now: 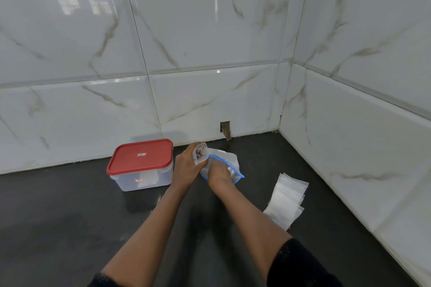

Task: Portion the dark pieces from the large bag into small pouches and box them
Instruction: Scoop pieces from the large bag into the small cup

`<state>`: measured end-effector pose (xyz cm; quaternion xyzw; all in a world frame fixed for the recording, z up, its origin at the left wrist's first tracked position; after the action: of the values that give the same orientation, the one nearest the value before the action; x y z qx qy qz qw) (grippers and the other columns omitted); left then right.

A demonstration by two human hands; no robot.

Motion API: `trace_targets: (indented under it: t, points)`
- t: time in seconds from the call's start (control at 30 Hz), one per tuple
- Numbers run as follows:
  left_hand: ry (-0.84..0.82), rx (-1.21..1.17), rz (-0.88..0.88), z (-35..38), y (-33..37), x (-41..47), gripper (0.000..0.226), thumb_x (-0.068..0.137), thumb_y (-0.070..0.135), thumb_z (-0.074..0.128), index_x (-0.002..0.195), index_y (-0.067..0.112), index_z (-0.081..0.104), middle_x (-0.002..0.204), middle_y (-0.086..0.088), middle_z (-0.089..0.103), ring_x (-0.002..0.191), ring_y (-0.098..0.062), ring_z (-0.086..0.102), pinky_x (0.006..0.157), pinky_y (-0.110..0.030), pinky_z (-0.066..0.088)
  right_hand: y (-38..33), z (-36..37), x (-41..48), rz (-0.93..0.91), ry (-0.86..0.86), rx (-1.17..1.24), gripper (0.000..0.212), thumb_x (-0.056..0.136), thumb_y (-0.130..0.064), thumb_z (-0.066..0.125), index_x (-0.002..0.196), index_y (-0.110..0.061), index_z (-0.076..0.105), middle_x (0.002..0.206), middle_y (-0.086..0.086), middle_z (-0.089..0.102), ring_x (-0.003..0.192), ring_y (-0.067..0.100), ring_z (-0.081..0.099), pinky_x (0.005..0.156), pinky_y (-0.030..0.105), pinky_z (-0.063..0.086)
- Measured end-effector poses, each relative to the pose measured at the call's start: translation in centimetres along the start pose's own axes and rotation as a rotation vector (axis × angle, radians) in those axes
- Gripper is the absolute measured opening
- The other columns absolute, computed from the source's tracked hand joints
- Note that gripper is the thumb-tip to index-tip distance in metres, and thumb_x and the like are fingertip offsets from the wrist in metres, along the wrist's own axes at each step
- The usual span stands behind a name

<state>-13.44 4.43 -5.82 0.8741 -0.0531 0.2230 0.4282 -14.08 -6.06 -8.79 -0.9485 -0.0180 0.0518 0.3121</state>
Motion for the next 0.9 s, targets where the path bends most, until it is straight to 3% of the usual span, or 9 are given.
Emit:
trace_targets:
  t: [0.17, 0.27, 0.43, 0.73, 0.9]
  points:
    - [-0.010, 0.087, 0.059, -0.2, -0.1, 0.1, 0.040, 0.080, 0.014, 0.072, 0.117, 0.009, 0.060, 0.104, -0.010, 0.068, 0.092, -0.025, 0.064, 0.082, -0.033, 0.050, 0.1, -0.8, 0.6, 0.084, 0.020, 0.146, 0.034, 0.100, -0.009, 0.035, 0.126, 0.000, 0.054, 0.130, 0.015, 0.055, 0.123, 0.027, 0.050, 0.097, 0.027, 0.038]
    - [-0.020, 0.157, 0.103, -0.4, 0.1, -0.1, 0.043, 0.080, 0.016, 0.072, 0.119, 0.008, 0.059, 0.107, -0.010, 0.068, 0.093, -0.025, 0.064, 0.081, -0.032, 0.048, 0.2, -0.4, 1.0, 0.167, 0.039, 0.278, 0.030, 0.098, -0.009, 0.038, 0.119, 0.000, 0.059, 0.125, 0.014, 0.058, 0.117, 0.026, 0.053, 0.096, 0.029, 0.041]
    - [0.011, 0.160, 0.083, -1.1, -0.1, 0.0, 0.040, 0.080, 0.011, 0.071, 0.118, 0.005, 0.060, 0.106, -0.014, 0.068, 0.092, -0.030, 0.063, 0.080, -0.032, 0.047, -0.1, 1.0, 1.0, 0.261, -0.121, 0.362, 0.036, 0.100, -0.017, 0.038, 0.131, -0.005, 0.050, 0.136, 0.011, 0.050, 0.126, 0.026, 0.046, 0.107, 0.033, 0.034]
    - [0.047, 0.166, 0.083, -2.0, 0.4, 0.7, 0.041, 0.076, 0.006, 0.071, 0.116, 0.004, 0.060, 0.106, -0.014, 0.067, 0.091, -0.032, 0.061, 0.077, -0.031, 0.043, 1.5, -0.8, 1.3, 0.351, 0.071, 0.499, 0.035, 0.101, -0.005, 0.029, 0.129, 0.002, 0.049, 0.133, 0.017, 0.052, 0.123, 0.028, 0.050, 0.101, 0.032, 0.042]
    - [0.022, 0.136, 0.037, -1.2, 0.3, 1.0, 0.044, 0.076, 0.005, 0.070, 0.118, 0.004, 0.058, 0.107, -0.014, 0.066, 0.095, -0.033, 0.060, 0.081, -0.033, 0.043, 2.7, -0.1, 0.6, 0.426, 0.049, 0.574, 0.038, 0.102, -0.010, 0.029, 0.134, -0.001, 0.048, 0.137, 0.015, 0.050, 0.128, 0.026, 0.046, 0.102, 0.027, 0.036]
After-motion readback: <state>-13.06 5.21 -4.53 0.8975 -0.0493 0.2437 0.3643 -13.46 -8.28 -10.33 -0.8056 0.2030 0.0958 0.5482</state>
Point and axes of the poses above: each hand's wrist, its own x-axis towards the middle knuckle, its own z-axis out of the palm, y = z × x, the point moved 8 cm from there along x, towards the middle knuckle
